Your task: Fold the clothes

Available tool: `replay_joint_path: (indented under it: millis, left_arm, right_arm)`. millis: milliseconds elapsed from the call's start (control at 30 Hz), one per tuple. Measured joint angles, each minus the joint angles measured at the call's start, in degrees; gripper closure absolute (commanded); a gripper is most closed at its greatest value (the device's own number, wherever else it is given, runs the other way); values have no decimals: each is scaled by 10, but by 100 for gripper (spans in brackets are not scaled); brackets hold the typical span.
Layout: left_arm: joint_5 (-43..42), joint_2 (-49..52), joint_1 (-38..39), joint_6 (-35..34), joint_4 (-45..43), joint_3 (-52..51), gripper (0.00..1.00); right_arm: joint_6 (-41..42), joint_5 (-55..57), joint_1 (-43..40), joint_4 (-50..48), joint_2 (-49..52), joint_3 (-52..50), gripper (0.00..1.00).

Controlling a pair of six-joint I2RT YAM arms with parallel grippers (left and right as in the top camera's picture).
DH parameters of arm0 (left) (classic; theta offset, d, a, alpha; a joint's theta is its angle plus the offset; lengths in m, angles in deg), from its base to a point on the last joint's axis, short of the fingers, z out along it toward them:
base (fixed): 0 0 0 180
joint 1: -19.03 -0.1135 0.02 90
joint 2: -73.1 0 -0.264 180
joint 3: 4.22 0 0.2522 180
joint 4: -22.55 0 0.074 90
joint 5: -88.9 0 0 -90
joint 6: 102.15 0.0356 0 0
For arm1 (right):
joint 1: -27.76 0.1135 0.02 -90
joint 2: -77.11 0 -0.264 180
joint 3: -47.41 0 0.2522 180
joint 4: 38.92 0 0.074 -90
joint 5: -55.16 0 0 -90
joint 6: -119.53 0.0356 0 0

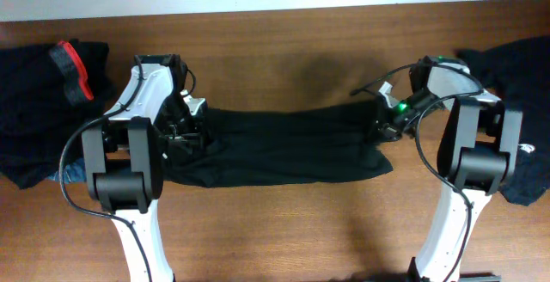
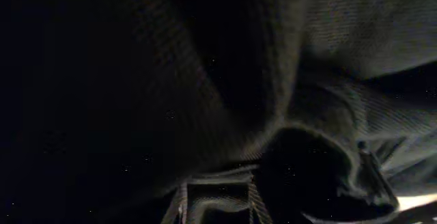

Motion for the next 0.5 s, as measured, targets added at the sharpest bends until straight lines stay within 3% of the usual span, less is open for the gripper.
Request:
replay_joint_path:
  millis: [333,500]
  left_arm:
    - [-26,-72,-6,0,2,81,64]
    - [-28,-87,-6,0,3,85,64]
  right_arm:
    - [6,135,-93,56,1,108,96]
    - [7,163,-92,125,2,171,96]
